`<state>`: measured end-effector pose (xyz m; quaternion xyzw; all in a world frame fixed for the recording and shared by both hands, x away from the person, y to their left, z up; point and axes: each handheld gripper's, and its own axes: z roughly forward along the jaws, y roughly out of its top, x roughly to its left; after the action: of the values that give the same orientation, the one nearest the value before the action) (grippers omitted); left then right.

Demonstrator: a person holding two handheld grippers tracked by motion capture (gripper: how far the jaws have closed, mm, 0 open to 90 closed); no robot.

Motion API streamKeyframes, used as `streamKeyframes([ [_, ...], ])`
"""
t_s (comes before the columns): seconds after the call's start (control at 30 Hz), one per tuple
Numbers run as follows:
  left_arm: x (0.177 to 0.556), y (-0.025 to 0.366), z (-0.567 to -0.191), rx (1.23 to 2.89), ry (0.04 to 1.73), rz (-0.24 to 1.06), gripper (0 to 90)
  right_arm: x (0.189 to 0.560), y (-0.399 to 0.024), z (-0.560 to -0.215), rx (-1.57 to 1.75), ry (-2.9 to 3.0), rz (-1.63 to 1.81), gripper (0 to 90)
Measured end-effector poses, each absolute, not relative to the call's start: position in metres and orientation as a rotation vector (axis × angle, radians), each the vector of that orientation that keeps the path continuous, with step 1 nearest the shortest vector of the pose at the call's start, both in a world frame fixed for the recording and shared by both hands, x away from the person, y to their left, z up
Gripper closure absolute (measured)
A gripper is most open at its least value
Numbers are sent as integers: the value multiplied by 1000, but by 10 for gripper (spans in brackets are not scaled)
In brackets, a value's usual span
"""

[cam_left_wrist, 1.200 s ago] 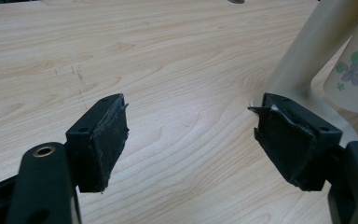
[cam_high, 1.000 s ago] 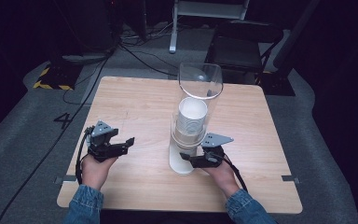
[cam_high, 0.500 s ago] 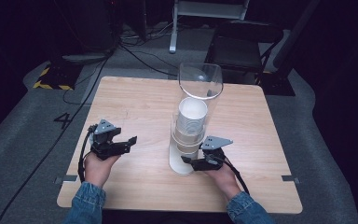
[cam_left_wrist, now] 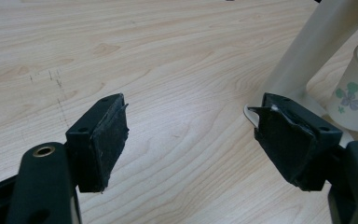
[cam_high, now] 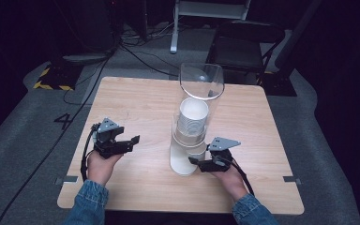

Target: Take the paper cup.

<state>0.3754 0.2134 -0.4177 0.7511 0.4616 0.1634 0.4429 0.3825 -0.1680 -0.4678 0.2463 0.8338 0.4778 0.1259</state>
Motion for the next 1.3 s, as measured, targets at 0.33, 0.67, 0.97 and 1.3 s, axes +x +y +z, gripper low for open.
streamKeyframes([
  [0.33,384,205,-419,1870,1131,383,250,380,-193,-464,777,2377,1357,323],
  [0.67,389,200,-420,1873,1124,376,250,381,-227,-452,893,2238,1383,323],
  [0.97,387,200,-421,1855,1140,379,243,386,-247,-441,995,2075,1468,322],
  [1.3,384,203,-424,1878,1151,383,242,402,-263,-433,1127,1952,1440,323],
])
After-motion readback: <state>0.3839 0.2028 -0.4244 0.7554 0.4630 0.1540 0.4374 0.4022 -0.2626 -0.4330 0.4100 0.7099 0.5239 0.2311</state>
